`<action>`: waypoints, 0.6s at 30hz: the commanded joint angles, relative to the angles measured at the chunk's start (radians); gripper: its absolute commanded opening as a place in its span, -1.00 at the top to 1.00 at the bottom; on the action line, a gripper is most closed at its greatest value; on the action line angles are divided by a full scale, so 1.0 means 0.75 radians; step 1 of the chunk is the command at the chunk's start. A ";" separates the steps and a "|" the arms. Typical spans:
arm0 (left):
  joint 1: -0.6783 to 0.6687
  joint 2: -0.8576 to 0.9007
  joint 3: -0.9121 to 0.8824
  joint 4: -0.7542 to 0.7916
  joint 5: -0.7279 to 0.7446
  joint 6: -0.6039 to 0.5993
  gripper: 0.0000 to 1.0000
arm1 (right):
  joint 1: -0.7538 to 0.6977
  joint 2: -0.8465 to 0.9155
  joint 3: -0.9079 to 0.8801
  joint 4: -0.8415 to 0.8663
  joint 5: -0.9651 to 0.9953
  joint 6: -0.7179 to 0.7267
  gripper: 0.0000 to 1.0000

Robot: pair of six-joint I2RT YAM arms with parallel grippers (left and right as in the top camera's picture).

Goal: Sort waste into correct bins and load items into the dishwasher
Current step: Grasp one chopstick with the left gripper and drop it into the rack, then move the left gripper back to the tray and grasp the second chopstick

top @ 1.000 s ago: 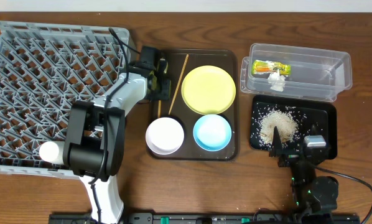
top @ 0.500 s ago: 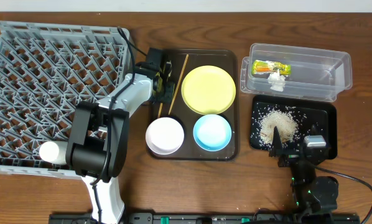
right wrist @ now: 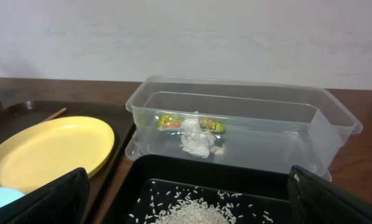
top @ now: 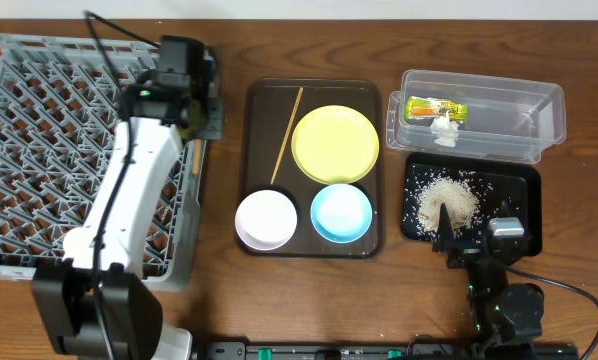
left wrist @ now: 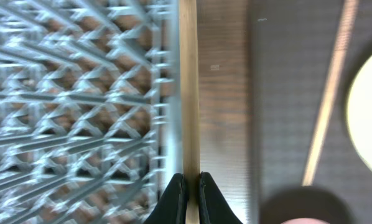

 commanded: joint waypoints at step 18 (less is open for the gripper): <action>0.038 0.030 -0.009 -0.006 0.196 0.106 -0.07 | -0.011 -0.008 -0.005 -0.002 -0.005 -0.011 -0.99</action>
